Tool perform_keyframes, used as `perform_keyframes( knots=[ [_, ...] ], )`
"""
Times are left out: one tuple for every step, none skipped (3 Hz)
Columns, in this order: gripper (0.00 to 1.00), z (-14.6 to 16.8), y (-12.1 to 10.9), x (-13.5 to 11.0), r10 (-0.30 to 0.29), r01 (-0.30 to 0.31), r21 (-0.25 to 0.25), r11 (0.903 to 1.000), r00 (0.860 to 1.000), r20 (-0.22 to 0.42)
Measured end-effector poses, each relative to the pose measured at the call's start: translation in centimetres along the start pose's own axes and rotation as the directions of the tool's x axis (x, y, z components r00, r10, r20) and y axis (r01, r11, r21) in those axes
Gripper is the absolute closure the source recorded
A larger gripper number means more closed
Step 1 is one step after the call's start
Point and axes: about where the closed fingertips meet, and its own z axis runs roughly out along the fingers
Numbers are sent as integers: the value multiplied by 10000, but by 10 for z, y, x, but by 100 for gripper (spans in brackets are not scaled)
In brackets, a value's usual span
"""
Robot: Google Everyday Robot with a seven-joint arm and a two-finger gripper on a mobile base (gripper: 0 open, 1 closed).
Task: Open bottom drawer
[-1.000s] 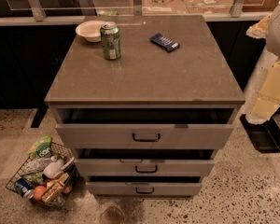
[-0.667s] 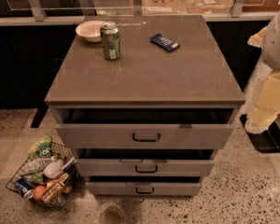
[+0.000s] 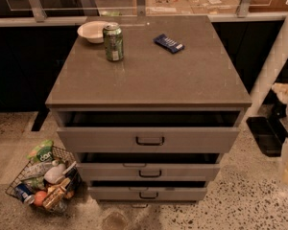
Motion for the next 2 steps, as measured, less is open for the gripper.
perform_keyframes(
  knots=[
    [0,40,35,39,-276,282,-107,9995,9985,479],
    [0,77,67,53,-559,613,-559,9966,9939,946]
  ],
)
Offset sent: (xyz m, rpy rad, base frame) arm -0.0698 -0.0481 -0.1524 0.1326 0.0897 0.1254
